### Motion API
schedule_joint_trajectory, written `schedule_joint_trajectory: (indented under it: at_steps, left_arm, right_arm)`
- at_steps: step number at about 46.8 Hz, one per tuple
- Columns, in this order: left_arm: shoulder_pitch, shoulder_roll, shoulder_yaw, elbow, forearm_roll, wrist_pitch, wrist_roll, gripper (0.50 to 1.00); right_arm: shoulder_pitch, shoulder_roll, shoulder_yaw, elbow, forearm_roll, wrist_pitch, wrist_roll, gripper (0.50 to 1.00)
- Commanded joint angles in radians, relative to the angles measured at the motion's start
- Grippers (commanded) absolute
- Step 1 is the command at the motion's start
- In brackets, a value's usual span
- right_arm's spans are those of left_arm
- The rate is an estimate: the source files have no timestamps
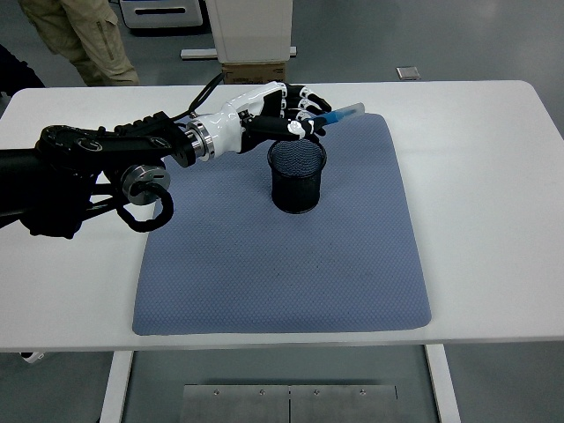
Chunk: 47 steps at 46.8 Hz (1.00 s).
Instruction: Left hand places marker in pen holder
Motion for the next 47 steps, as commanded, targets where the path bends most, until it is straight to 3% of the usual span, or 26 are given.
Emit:
schedule_joint_trajectory:
  at_steps: [1, 10, 17, 25, 47]
  left_arm:
    - [0.016, 0.0, -0.014, 0.0, -0.002, 0.0, -0.004, 0.5]
    - [0.051, -0.001, -0.033, 0.012, -0.004, 0.0, -0.008, 0.5]
    - [0.074, 0.003, -0.045, 0.02, -0.016, -0.001, -0.057, 0.5]
    - [0.088, 0.002, -0.051, 0.023, -0.025, -0.001, -0.078, 0.5]
    - [0.122, -0.003, -0.076, 0.057, -0.025, -0.021, -0.078, 0.5]
  right_arm:
    - [0.0, 0.0, 0.0, 0.0, 0.0, 0.0, 0.0, 1.0]
    - [0.0, 0.0, 0.0, -0.001, 0.0, 0.0, 0.0, 1.0]
    - [0.0, 0.0, 0.0, 0.0, 0.0, 0.0, 0.0, 1.0]
    - [0.0, 0.0, 0.0, -0.001, 0.0, 0.0, 0.0, 1.0]
    - [0.0, 0.0, 0.0, 0.0, 0.0, 0.0, 0.0, 1.0]
